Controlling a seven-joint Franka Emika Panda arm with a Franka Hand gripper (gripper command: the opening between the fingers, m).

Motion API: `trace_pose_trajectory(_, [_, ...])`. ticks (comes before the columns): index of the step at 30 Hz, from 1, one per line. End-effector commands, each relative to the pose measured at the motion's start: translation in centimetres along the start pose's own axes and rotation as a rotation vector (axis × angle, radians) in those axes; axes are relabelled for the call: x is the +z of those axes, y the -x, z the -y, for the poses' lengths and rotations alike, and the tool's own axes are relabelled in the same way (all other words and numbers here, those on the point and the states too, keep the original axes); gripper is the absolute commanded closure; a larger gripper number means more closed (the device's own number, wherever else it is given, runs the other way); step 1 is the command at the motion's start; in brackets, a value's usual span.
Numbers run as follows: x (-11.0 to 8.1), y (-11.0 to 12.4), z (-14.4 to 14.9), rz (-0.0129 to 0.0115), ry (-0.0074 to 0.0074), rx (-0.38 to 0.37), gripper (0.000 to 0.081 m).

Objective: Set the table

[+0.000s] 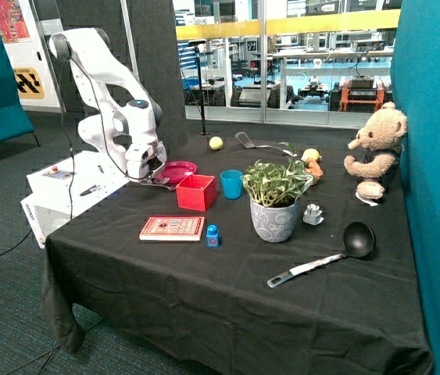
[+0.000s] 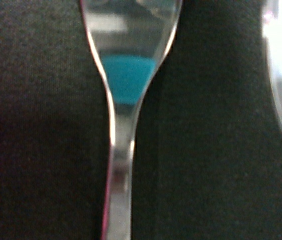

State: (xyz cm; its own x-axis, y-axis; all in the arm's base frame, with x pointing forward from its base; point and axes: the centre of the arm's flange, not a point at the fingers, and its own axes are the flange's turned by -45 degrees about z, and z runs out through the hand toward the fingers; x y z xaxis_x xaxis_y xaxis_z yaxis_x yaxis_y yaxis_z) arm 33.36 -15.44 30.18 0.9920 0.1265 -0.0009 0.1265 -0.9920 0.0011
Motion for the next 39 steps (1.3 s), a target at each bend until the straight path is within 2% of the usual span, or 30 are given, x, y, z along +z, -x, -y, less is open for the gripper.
trace_pose_trajectory(1, [0.8,-0.3,0.5,-0.0009,-0.0011,-0.008,0.0808])
trace_pose_trajectory(24, [1.3,0.2,-0.2,-0.0009,-0.0011,0.005,0.0808])
trace_pose_trajectory(39, [1.5,-1.2,0.3,-0.0009,-0.0011,-0.014,0.0808])
